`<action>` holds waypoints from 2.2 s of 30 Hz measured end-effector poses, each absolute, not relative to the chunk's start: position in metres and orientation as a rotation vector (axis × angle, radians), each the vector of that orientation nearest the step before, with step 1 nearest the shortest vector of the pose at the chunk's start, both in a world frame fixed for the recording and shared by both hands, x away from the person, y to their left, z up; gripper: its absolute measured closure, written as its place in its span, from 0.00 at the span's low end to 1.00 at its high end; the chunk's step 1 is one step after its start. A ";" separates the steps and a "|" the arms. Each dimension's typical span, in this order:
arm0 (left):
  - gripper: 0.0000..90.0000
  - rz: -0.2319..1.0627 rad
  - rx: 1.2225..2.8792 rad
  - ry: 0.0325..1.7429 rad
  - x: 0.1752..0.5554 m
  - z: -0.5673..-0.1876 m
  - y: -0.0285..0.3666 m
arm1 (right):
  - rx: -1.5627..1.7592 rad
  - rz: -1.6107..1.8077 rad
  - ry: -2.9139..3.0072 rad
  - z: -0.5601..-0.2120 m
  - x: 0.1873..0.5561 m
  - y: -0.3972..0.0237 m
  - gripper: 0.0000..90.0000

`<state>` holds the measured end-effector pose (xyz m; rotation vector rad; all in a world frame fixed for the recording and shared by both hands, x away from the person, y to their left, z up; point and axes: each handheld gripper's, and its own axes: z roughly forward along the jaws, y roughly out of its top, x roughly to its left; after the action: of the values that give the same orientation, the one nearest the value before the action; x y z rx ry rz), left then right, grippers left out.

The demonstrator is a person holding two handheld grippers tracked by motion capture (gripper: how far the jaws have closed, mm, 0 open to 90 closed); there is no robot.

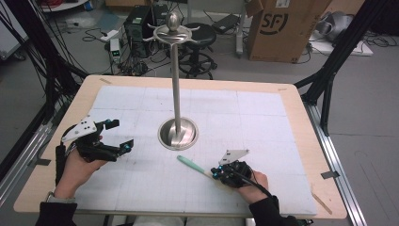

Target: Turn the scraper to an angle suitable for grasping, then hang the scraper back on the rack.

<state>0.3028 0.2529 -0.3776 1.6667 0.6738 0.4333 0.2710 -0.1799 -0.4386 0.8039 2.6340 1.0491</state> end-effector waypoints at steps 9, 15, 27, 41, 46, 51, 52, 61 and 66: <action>0.02 0.435 1.667 0.681 0.302 -0.377 0.254 | 0.705 1.213 2.544 -0.414 0.277 -0.183 0.78; 0.02 0.440 1.663 0.674 0.299 -0.375 0.256 | 0.669 1.331 2.533 -0.389 0.280 -0.183 0.32; 0.02 0.433 1.671 0.676 0.298 -0.375 0.255 | 0.579 1.258 2.575 -0.375 0.275 -0.175 0.01; 0.02 0.432 1.676 0.676 0.297 -0.376 0.255 | 0.663 0.971 2.708 -0.394 0.289 -0.151 0.01; 0.02 0.429 1.678 0.675 0.296 -0.376 0.256 | 0.724 0.847 2.813 -0.404 0.297 -0.140 0.06; 0.02 0.432 1.671 0.683 0.295 -0.376 0.257 | 0.772 0.773 2.852 -0.407 0.301 -0.138 0.19; 0.02 0.431 1.670 0.684 0.295 -0.376 0.257 | 0.777 0.768 2.848 -0.407 0.301 -0.138 0.21; 0.02 0.430 1.677 0.684 0.295 -0.377 0.257 | 0.823 0.667 2.903 -0.414 0.297 -0.136 0.51; 0.02 0.428 1.674 0.683 0.296 -0.377 0.258 | 0.812 0.628 2.897 -0.416 0.296 -0.134 0.57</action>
<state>0.2956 0.2577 -0.3765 1.6743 0.6834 0.4283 0.2960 -0.1341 -0.4157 0.8121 2.8972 0.6283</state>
